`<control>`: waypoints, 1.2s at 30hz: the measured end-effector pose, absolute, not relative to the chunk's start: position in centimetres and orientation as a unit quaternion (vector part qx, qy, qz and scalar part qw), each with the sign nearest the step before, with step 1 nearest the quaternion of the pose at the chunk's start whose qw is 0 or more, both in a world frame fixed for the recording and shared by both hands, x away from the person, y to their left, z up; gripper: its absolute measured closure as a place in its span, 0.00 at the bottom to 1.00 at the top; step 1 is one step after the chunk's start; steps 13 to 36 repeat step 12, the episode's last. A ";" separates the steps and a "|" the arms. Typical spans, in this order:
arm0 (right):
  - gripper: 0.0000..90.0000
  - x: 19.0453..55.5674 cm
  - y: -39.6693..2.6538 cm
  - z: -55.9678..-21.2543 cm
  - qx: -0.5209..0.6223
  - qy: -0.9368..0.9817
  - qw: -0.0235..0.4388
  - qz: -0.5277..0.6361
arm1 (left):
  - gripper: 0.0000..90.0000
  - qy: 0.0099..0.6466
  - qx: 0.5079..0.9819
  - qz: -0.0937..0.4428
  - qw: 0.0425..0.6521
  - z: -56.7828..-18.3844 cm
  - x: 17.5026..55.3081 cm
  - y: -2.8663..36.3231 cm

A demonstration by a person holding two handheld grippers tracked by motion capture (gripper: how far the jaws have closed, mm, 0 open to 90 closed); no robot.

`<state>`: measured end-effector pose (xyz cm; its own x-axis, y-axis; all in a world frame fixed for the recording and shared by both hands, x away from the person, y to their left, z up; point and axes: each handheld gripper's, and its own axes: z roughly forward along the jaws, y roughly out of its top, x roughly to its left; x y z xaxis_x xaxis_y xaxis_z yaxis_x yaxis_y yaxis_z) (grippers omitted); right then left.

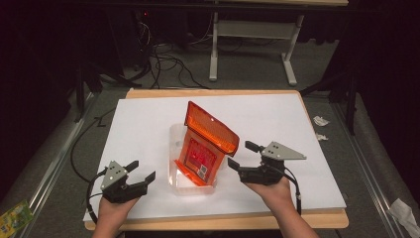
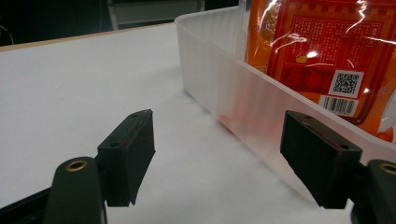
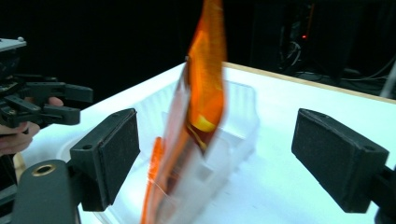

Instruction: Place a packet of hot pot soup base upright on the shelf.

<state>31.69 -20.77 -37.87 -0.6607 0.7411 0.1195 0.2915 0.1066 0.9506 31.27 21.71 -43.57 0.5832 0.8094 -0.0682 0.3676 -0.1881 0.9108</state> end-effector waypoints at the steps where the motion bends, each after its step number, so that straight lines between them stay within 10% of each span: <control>1: 0.17 31.6 -21.3 -37.9 0.364 0.715 0.202 0.561 | 0.29 0.400 0.737 0.223 0.498 -43.6 31.3 21.7; 12: 0.17 29.5 -27.6 -39.3 0.419 0.694 0.246 0.532 | 0.29 0.403 0.735 0.223 0.498 -43.6 31.1 21.8; 36: 0.17 29.5 -27.6 -39.3 0.419 0.694 0.246 0.532 | 0.29 0.403 0.735 0.223 0.498 -43.6 31.1 21.8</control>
